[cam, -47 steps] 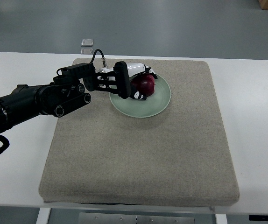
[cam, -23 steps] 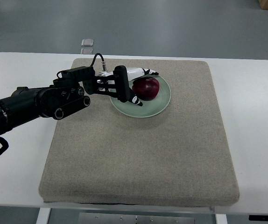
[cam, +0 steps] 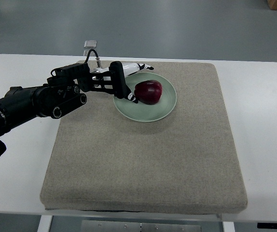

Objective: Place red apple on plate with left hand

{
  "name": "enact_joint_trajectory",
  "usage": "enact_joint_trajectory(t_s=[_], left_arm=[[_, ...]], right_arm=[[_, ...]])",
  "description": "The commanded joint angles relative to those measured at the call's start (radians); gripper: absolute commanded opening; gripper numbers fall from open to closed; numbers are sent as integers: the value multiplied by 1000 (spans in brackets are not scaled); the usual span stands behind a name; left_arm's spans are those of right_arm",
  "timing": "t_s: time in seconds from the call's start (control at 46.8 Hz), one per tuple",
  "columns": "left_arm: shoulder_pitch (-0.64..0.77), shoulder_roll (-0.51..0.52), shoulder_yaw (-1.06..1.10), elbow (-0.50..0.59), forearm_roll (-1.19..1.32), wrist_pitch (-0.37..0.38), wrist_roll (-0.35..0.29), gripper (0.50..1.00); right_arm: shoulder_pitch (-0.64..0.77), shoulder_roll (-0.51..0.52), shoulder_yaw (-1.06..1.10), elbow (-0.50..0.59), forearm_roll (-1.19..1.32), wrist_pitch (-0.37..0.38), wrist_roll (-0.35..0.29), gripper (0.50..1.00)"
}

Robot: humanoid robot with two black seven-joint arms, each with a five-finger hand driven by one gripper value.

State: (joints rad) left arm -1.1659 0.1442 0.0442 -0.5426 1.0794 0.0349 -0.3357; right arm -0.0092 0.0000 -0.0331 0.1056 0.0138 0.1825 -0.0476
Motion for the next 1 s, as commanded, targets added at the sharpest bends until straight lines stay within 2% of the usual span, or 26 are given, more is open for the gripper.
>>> enact_joint_trajectory(t_s=[0.0,0.278,0.47,0.769,0.983], left_arm=[[0,0,-3,36,-6,2,-6,992],[-6,-6,-20,116,-64,16,-6,992],[-12,-6,-32,177,-219,22,-5,992],[-15,-18,-64,248,-709,86,20,992],[-12,-21,-99,270,-1096,88,64,992]], right_arm=[[0,0,-1,-1,0,0,0,932],[0,0,-1,0,0,0,0,930],[0,0,1,0,0,0,0,932],[0,0,-1,0,0,0,0,932],[0,0,1,0,0,0,0,932]])
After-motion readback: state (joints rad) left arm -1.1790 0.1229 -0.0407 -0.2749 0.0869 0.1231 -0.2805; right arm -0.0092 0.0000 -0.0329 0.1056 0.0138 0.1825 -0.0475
